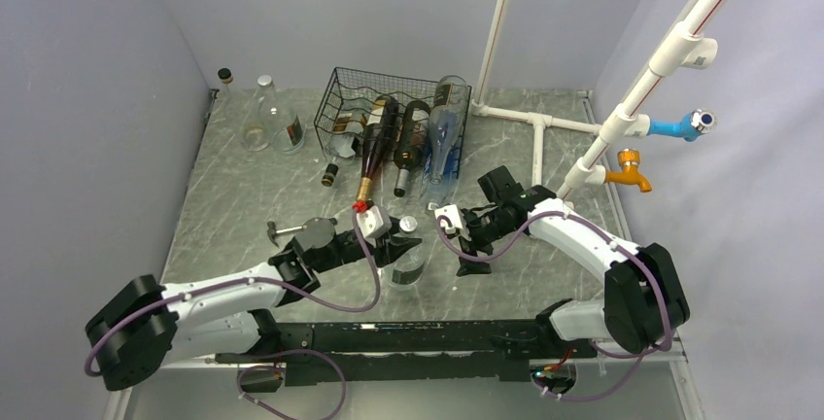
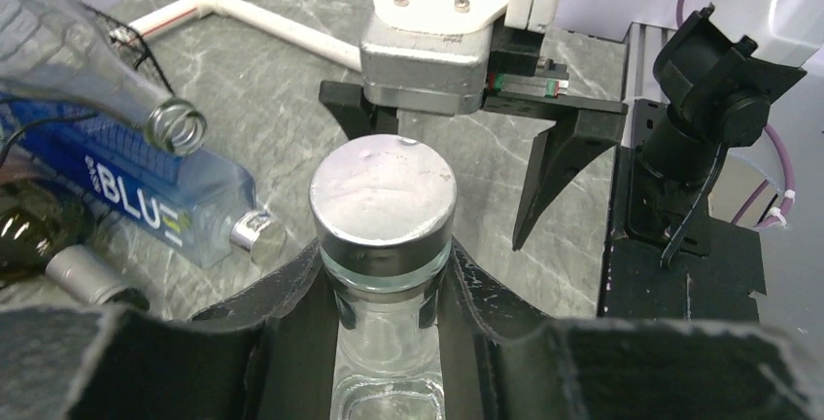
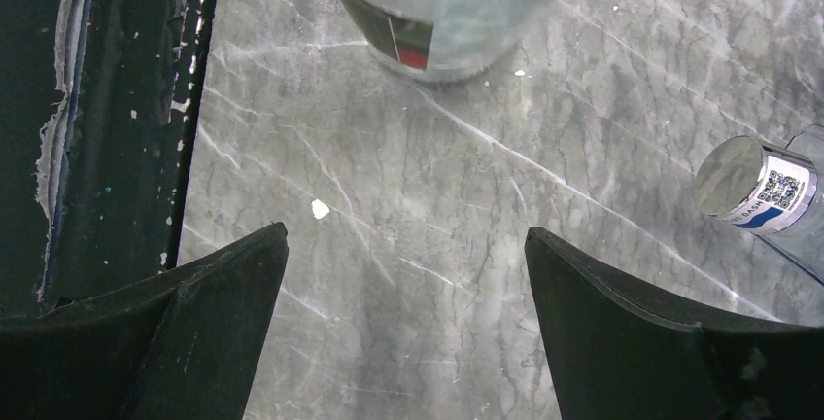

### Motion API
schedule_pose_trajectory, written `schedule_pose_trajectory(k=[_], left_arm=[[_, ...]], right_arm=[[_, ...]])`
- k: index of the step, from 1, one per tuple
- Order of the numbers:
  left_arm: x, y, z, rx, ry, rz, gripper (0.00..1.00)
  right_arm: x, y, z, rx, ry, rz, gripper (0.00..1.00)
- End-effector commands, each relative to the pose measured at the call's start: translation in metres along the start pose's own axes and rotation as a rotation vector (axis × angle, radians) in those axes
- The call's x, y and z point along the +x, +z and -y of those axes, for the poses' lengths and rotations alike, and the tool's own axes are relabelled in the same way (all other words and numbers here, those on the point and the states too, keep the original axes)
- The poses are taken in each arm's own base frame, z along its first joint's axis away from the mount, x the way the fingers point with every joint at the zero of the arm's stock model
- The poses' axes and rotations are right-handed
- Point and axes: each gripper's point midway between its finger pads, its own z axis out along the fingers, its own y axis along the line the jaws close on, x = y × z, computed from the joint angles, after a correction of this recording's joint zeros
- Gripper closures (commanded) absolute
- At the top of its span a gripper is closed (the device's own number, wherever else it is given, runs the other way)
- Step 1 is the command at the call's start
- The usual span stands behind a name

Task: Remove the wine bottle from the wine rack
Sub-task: Pick up the wine bottle from the center of the board.

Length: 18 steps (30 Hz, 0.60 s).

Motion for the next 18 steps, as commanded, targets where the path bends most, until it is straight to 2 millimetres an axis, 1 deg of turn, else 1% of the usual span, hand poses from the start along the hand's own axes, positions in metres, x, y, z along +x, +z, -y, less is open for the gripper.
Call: schedule_pose_trajectory(k=[1,2,8,14,16,18], left_arm=[[-0.080,-0.007,-0.008,-0.064,0.019,0.188,1.00],[-0.081,-0.010,-0.011,-0.078,0.018,0.177,1.00],[-0.102,-0.028,-0.034,-0.140,0.012,0.155,1.00],[-0.122,-0.053,-0.071,-0.246,0.036,0.146,1.00],[-0.125,-0.061,-0.084,-0.286,0.040,0.126,1.00],[-0.132,-0.069,-0.097,-0.324,0.053,0.119,1.00]], right_arm=[[-0.013,-0.006,0.009,0.014,-0.045,0.028,0.05],[-0.013,-0.006,0.009,0.013,-0.044,0.028,0.05],[-0.013,-0.006,0.009,0.017,-0.045,0.024,0.05],[-0.013,-0.007,0.009,0.020,-0.048,0.022,0.04],[-0.013,-0.007,0.009,0.020,-0.049,0.022,0.05],[-0.013,-0.007,0.009,0.019,-0.050,0.022,0.05]])
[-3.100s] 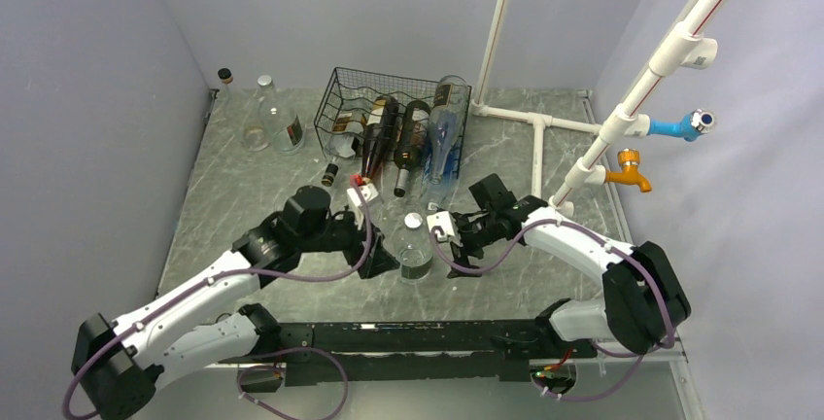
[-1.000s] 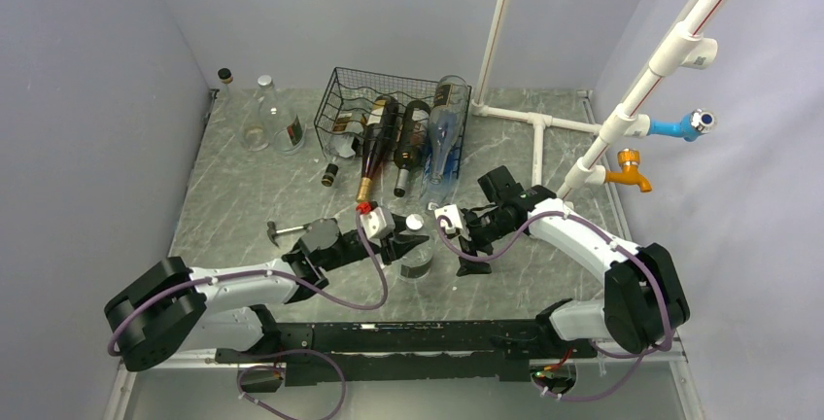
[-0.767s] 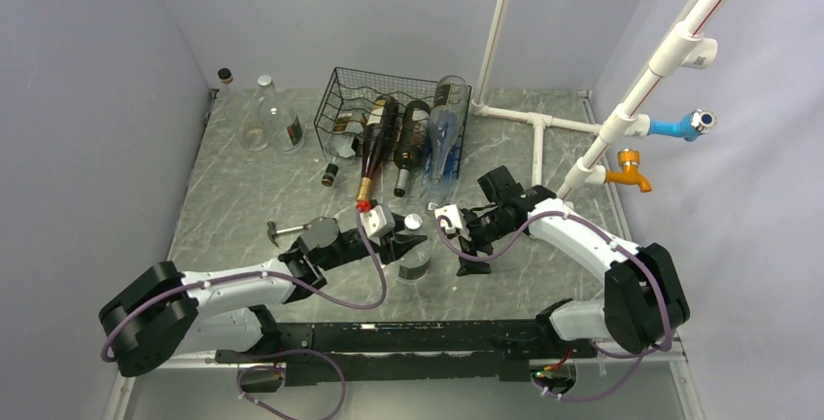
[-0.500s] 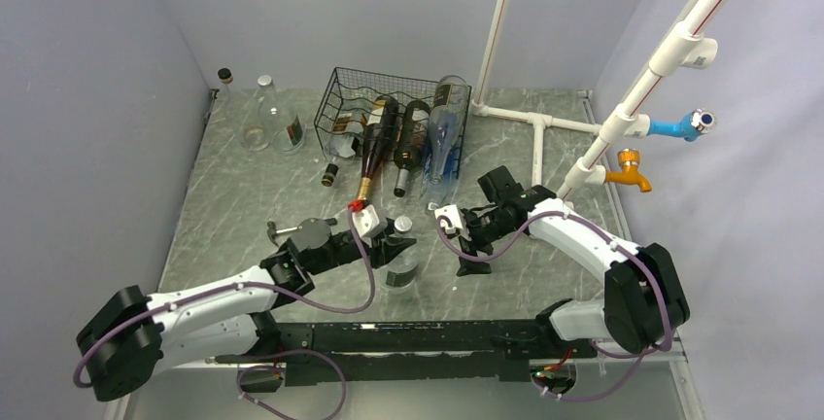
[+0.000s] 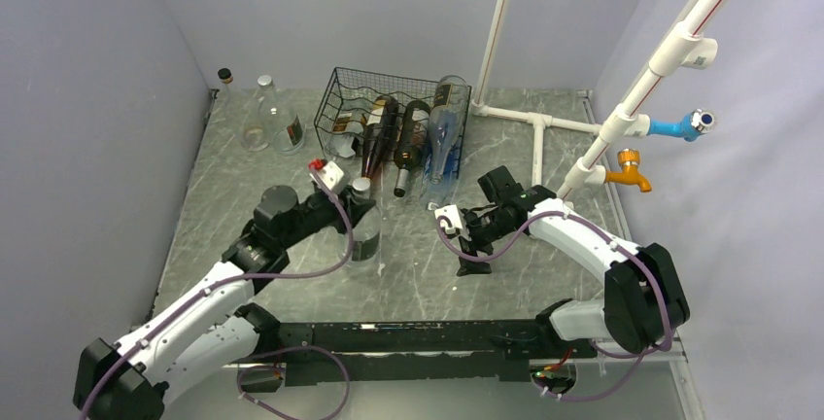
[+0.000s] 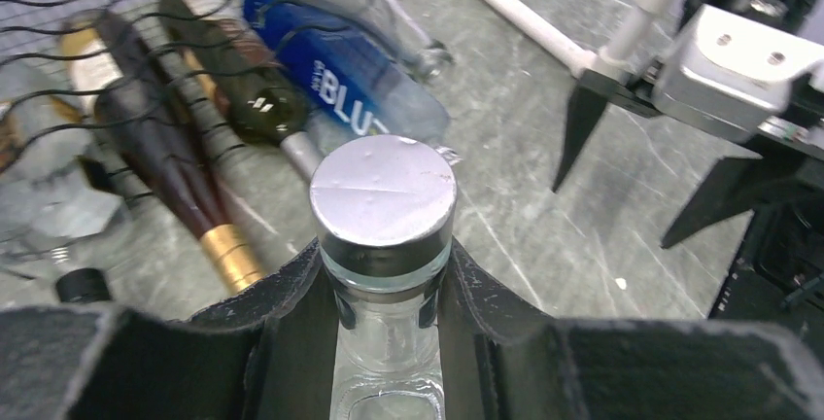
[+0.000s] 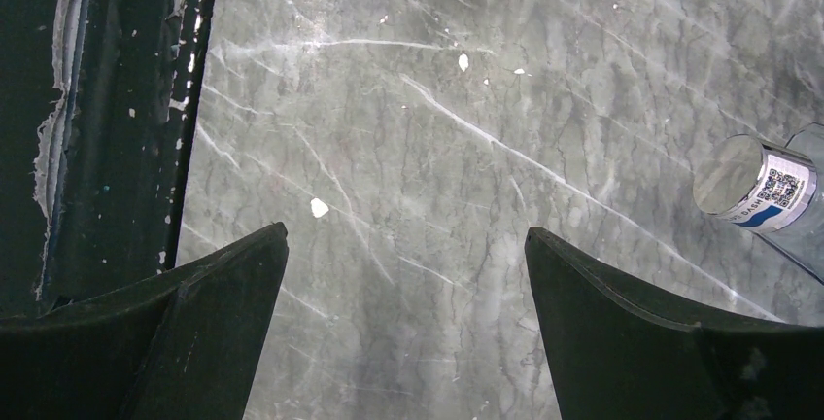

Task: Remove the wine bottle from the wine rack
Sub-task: Pick up the wine bottle from the center of the board, then place the wine bottle at the corner of the board.

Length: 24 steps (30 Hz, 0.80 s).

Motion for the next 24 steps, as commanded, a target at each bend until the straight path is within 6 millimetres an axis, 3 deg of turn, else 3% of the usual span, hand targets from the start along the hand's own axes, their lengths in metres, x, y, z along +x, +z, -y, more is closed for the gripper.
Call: schedule_pose_trajectory(k=[1,8,24], left_arm=[[-0.106,-0.019,-0.013,-0.021,0.085,0.259,1.00],[-0.119,-0.030,-0.054,-0.121,0.109,0.251,1.00],[-0.140,-0.066,-0.172,-0.523,0.155,0.358,1.00]], right_arm=[[-0.013,-0.007,0.009,0.017,-0.049,0.025,0.05],[-0.013,-0.007,0.009,0.022,-0.052,0.022,0.05],[-0.013,-0.007,0.008,0.019,-0.051,0.021,0.05]])
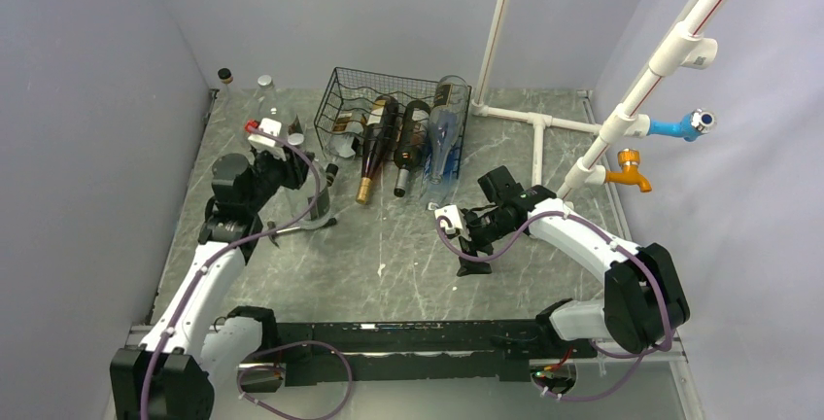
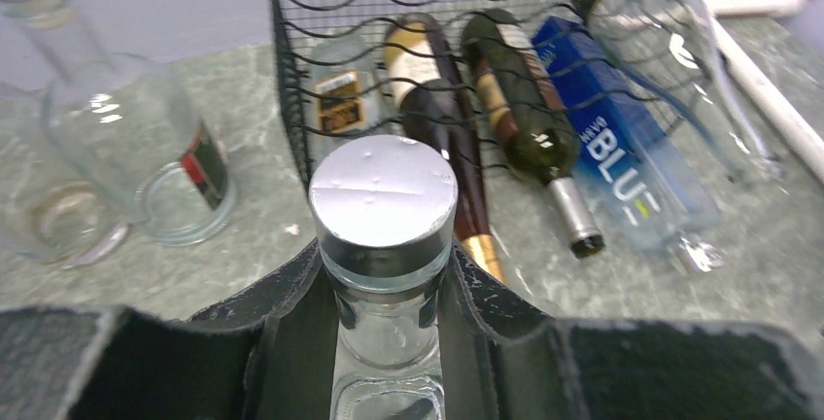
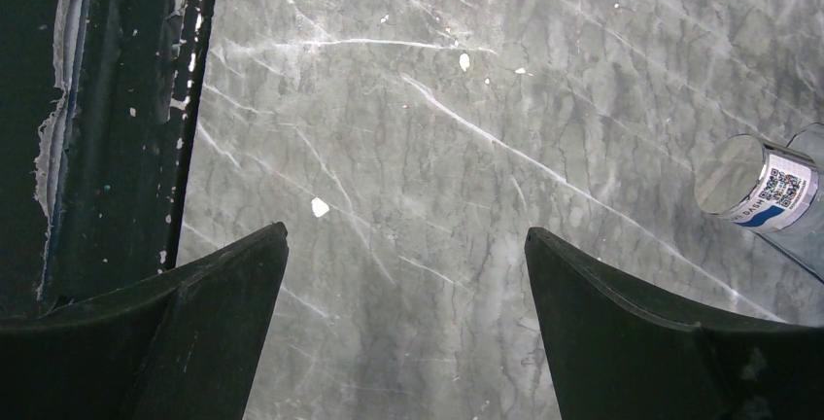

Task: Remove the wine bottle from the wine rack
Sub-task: Place the wine bottle at the corner of the board.

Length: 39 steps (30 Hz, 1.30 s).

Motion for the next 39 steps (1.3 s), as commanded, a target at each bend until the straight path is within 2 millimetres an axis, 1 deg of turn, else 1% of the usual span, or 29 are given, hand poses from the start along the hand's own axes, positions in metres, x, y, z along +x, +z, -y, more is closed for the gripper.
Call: schedule_pose_trajectory(k=[1,5,7,16,23,27,36,39], left_arm=[[-0.110,-0.006,-0.023,-0.088,0.131,0.362,1.00],[-0.112,0.001,-0.047,-0.144,0.136,0.374,1.00],[-0.113,0.001,-0.064,-0.181,0.139,0.385,1.00],[-0.116,0.008,-0.119,-0.314,0.198,0.403,1.00],[-0.115,0.009,-0.154,-0.373,0.230,0.441,1.00],[-0.121,0.007,-0.171,-0.408,0.250,0.473,1.00],[-0.127,0.011,-0.211,-0.488,0.254,0.482,1.00],[-0.126,0.014,-0.223,-0.510,0.292,0.465,1.00]], right_arm=[[-0.013,-0.007,0.009,0.020,-0.052,0.024,0.04],[-0.013,-0.007,0.008,0.018,-0.053,0.022,0.04],[-0.013,-0.007,0.008,0.018,-0.054,0.023,0.04],[-0.013,-0.007,0.008,0.016,-0.055,0.022,0.05],[-0.012,-0.007,0.007,0.013,-0.050,0.021,0.04],[-0.011,-0.006,0.007,0.006,-0.045,0.017,0.05],[-0.010,-0.005,0.008,0.006,-0.040,0.014,0.05],[-0.009,-0.005,0.008,0.004,-0.038,0.011,0.05]])
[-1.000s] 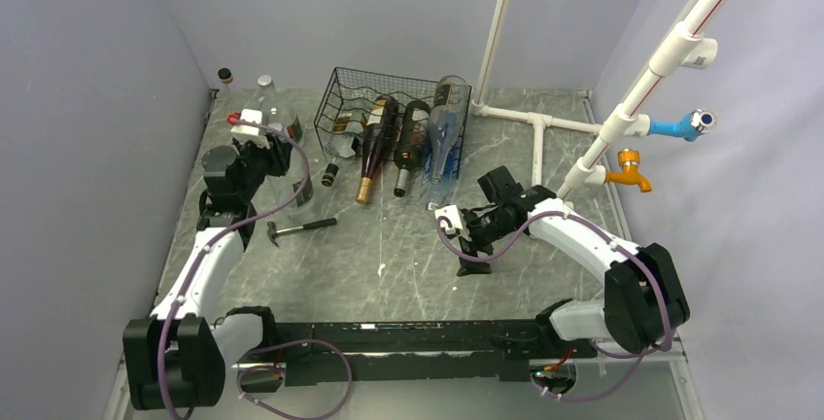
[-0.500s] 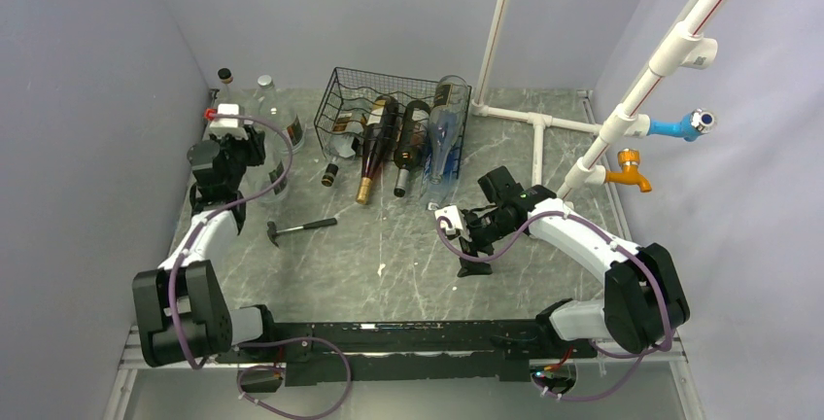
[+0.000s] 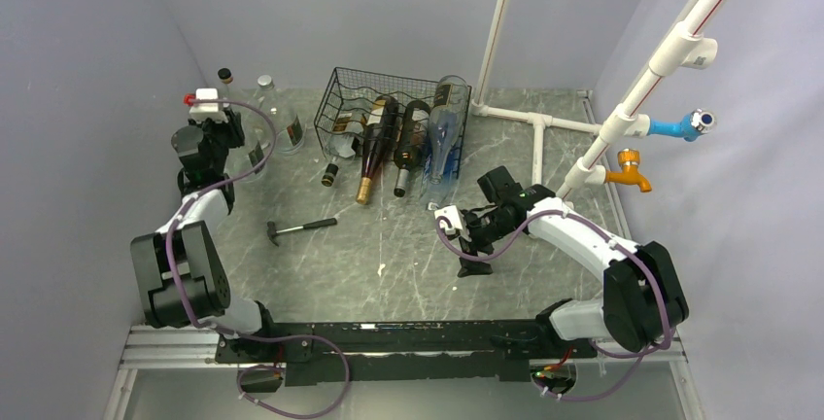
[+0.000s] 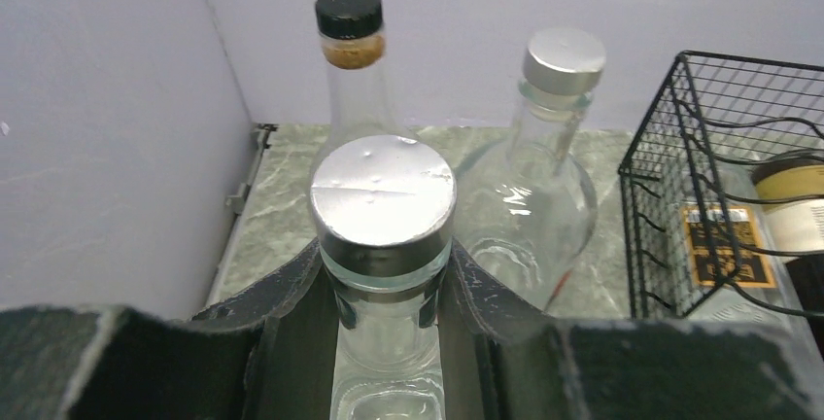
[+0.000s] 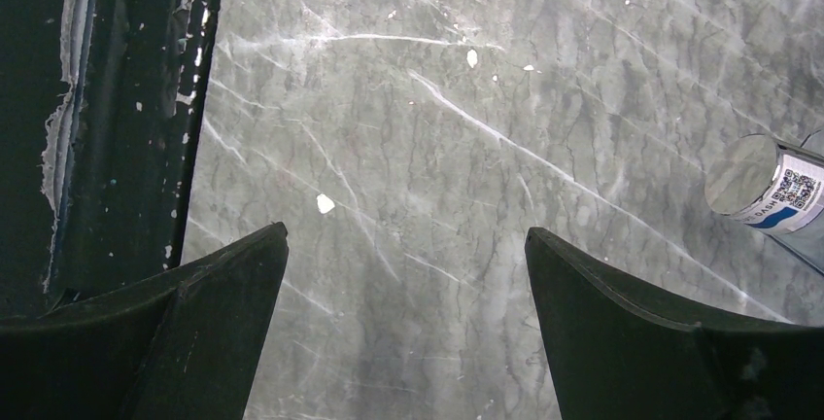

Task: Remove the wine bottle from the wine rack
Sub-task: Place the wine bottle at the corner of the board.

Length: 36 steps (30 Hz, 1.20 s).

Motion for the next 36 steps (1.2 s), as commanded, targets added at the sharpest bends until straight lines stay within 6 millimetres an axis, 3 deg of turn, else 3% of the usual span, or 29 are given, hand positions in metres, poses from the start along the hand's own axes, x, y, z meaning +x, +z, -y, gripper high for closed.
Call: schedule_pose_trajectory(k=[1,7,23,30,36], left_arm=[[-0.119,0.009,-0.017,-0.042,0.135,0.360,1.00],[-0.110,0.019,-0.029,-0.065,0.133,0.356,1.00],[-0.084,0.032,-0.033,-0.058,0.141,0.333,1.00],[-0.066,0.027,-0.034,-0.071,0.125,0.303,0.71],[-0.058,0.019,-0.034,-0.082,0.114,0.281,0.57]], right_arm=[[-0.010,-0.005,0.009,0.014,-0.037,0.017,0.05],[-0.008,-0.003,0.010,0.010,-0.028,0.012,0.04],[-0.002,0.000,0.010,-0.002,-0.010,-0.005,0.04],[-0.002,0.000,0.011,-0.002,-0.010,-0.007,0.04],[-0.002,-0.001,0.011,0.000,-0.010,-0.008,0.04]])
